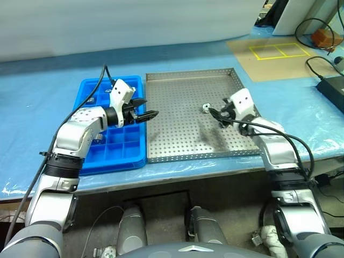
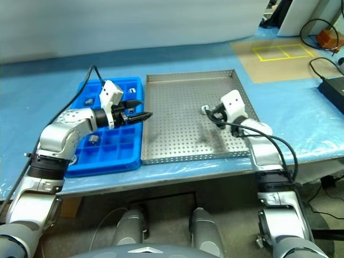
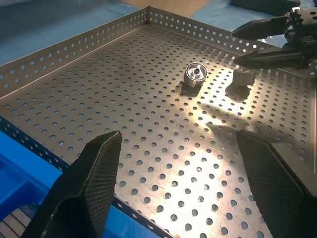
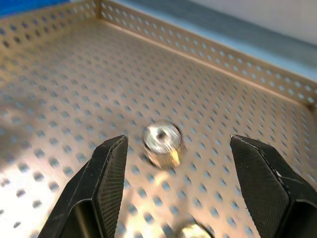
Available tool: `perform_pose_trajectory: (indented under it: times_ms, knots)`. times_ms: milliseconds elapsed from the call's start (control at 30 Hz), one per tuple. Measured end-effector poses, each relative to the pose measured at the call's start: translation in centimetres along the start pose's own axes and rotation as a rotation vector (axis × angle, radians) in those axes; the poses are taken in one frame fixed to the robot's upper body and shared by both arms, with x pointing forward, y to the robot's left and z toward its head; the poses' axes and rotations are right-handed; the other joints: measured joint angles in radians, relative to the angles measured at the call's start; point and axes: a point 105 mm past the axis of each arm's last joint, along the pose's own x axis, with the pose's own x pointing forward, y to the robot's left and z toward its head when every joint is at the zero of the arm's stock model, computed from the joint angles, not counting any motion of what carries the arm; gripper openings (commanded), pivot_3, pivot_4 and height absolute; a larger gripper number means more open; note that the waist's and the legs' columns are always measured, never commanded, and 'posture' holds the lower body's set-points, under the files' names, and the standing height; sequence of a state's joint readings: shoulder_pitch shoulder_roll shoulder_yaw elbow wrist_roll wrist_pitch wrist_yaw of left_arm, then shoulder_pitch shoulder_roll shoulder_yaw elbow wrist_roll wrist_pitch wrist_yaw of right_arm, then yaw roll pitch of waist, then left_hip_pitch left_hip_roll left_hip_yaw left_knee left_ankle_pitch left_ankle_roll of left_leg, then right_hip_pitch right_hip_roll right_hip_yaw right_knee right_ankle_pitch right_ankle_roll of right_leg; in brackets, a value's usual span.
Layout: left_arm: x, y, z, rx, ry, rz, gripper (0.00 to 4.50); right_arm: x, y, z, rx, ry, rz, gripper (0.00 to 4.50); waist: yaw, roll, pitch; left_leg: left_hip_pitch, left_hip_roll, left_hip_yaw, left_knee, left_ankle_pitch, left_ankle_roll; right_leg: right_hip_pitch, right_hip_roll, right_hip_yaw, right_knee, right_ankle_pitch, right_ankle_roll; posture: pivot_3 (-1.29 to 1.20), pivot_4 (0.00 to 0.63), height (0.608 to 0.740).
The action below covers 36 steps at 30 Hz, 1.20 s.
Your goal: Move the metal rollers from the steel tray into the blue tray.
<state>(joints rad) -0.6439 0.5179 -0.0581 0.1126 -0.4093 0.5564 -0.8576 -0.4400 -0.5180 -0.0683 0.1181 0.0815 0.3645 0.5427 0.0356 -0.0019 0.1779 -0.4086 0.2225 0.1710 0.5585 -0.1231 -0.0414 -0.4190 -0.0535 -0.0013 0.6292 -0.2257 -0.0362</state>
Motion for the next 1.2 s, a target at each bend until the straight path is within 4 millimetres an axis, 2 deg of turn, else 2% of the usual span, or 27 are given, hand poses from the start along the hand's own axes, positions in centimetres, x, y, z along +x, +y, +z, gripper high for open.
perform_pose_trajectory:
  times_ms: [133, 233, 500, 667, 867, 933, 1033, 1200]
  knots:
    - [0.5, -0.3, -0.3, -0.008, 0.007, -0.026, 3.90, -2.4, -2.4, -2.1, 0.025, 0.062, -0.083, 3.38, -0.003, 0.000, 0.000, 0.001, 0.000, 0.003, 0.001, -0.003, 0.005, 0.002, 0.000, 0.002, -0.004, 0.001, 0.002, -0.32, 0.150, 0.740]
    - [1.0, -0.6, -0.6, -0.018, 0.011, -0.048, 3.90, -2.5, -2.4, -2.5, 0.042, 0.067, -0.101, 3.38, -0.020, 0.000, 0.000, 0.001, 0.000, 0.004, 0.002, -0.004, 0.007, 0.002, 0.000, 0.003, -0.004, 0.001, 0.002, -0.32, 0.150, 0.740]
    - [1.6, -0.7, -0.1, 0.001, 0.007, -0.070, 3.90, -1.3, -0.7, -2.2, 0.079, 0.038, -0.071, 3.38, -0.040, 0.001, 0.000, 0.002, 0.000, 0.004, 0.002, -0.006, 0.010, 0.002, 0.000, 0.004, -0.004, 0.001, 0.002, -0.31, 0.150, 0.740]
    - [1.4, -0.4, -0.4, 0.000, 0.019, -0.059, 3.90, -0.7, -0.8, -0.5, 0.115, -0.015, -0.063, 3.38, -0.039, 0.001, 0.000, 0.002, 0.000, 0.004, 0.002, -0.006, 0.010, 0.002, 0.000, 0.003, -0.004, 0.001, 0.002, -0.30, 0.150, 0.740]
    - [0.9, -0.3, -1.6, -0.018, 0.046, -0.044, 3.90, 0.8, 1.3, 0.6, 0.170, -0.050, 0.027, 3.38, -0.039, 0.001, 0.000, 0.002, 0.000, 0.004, 0.002, -0.006, 0.010, 0.002, 0.000, 0.003, -0.005, 0.001, 0.002, -0.28, 0.150, 0.740]
    - [0.9, -0.3, -1.6, -0.016, 0.047, -0.042, 3.90, 1.5, 2.1, 0.5, 0.187, -0.046, 0.049, 3.38, -0.039, 0.001, 0.000, 0.002, 0.000, 0.004, 0.002, -0.006, 0.010, 0.003, 0.000, 0.003, -0.004, 0.001, 0.002, -0.28, 0.150, 0.740]
    - [0.9, -0.3, -1.5, -0.012, 0.046, -0.042, 3.90, 2.6, 3.2, -1.1, 0.215, 0.003, 0.069, 3.38, -0.037, 0.001, 0.000, 0.002, 0.000, 0.004, 0.002, -0.006, 0.010, 0.003, -0.001, 0.003, -0.005, 0.001, 0.002, -0.27, 0.150, 0.740]
    - [0.6, -0.4, -1.8, -0.010, 0.056, -0.035, 3.90, 3.3, 2.1, -2.1, 0.219, 0.024, 0.006, 3.38, -0.033, 0.001, 0.000, 0.001, 0.000, 0.004, 0.002, -0.006, 0.010, 0.003, -0.001, 0.003, -0.005, 0.001, 0.002, -0.26, 0.150, 0.740]
